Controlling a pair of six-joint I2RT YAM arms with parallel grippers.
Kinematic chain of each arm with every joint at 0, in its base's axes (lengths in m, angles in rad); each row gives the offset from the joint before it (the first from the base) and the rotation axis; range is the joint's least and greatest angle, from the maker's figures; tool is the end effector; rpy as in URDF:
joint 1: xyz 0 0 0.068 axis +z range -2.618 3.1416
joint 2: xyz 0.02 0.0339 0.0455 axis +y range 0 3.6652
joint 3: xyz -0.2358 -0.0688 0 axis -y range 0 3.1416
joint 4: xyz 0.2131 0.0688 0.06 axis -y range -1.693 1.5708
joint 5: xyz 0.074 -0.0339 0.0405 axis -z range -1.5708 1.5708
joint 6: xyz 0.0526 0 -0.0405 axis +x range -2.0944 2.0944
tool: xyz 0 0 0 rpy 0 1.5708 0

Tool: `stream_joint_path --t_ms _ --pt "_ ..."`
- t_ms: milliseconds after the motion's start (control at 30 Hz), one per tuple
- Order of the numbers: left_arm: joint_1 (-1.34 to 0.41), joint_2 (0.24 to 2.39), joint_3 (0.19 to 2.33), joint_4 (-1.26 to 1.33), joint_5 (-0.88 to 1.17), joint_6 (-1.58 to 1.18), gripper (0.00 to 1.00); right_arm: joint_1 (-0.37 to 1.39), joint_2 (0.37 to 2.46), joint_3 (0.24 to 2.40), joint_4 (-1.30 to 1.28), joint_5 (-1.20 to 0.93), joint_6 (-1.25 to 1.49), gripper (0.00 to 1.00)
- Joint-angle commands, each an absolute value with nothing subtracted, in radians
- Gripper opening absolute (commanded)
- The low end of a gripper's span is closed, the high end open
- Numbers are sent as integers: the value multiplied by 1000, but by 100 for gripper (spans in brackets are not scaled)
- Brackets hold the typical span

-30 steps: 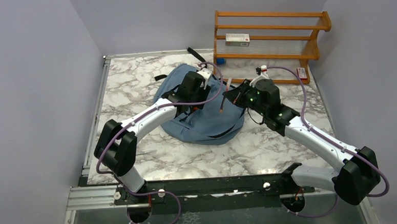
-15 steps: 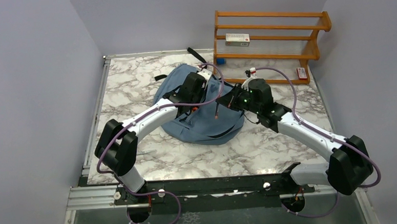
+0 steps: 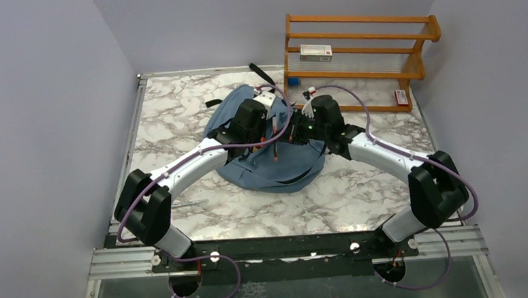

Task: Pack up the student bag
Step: Place the stationery in the student bag.

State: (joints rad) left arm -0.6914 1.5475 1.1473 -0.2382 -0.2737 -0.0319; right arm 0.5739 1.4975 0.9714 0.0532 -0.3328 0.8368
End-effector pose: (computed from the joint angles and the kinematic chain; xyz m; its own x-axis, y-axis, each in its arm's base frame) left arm 0.2665 -0.2022 0.2472 -0.4731 0.3517 -0.8078 0.4318 0.8918 0.1354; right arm 0.2655 0.1921 0.2372 -0.8186 0.3065 -0.4858 -0.2233 0.6095 0.7607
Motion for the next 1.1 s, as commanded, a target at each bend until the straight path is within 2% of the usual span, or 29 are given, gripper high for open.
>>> stream_joint_path --t_ms 0,400,767,1067 --pt "-696 1491 1141 -176 -235 -75 0 572 1572 1032 38 -472 825 3" --pt "-696 1496 1146 -168 -192 -106 0 571 1721 1106 23 -575 822 5" --pt "-696 1494 1133 -145 -151 -111 0 571 1814 1216 -38 -517 781 6" --pt "-696 1458 1093 -142 -144 -121 0 569 1879 1274 58 -421 782 6"
